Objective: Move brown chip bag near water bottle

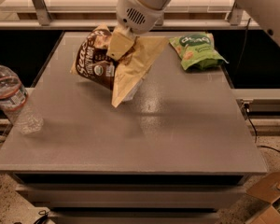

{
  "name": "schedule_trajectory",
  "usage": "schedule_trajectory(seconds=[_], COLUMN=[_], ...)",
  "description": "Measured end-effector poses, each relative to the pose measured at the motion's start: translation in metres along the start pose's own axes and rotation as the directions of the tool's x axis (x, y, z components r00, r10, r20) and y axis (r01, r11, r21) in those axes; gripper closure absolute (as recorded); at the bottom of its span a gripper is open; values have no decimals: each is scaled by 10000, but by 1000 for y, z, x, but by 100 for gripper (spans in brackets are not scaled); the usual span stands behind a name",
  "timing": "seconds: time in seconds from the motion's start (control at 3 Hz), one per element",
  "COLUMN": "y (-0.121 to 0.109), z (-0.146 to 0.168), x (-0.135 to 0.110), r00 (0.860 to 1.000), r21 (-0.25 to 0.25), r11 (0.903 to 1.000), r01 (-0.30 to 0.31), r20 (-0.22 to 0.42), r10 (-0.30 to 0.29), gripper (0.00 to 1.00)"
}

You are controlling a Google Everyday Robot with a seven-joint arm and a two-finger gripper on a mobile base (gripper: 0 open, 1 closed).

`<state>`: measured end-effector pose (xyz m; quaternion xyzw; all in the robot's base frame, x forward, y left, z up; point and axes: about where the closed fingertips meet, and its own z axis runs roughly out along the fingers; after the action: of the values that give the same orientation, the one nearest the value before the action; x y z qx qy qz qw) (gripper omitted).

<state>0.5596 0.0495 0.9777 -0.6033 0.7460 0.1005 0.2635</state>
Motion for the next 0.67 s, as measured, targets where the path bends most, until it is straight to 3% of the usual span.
schedule_trajectory(seconds=[0.67], y=[13], z=[16], x=[-12], r00=[9993], r21=[228], r11=[9997], r01=[-47], r20=[359], r10=[39], gripper=[100])
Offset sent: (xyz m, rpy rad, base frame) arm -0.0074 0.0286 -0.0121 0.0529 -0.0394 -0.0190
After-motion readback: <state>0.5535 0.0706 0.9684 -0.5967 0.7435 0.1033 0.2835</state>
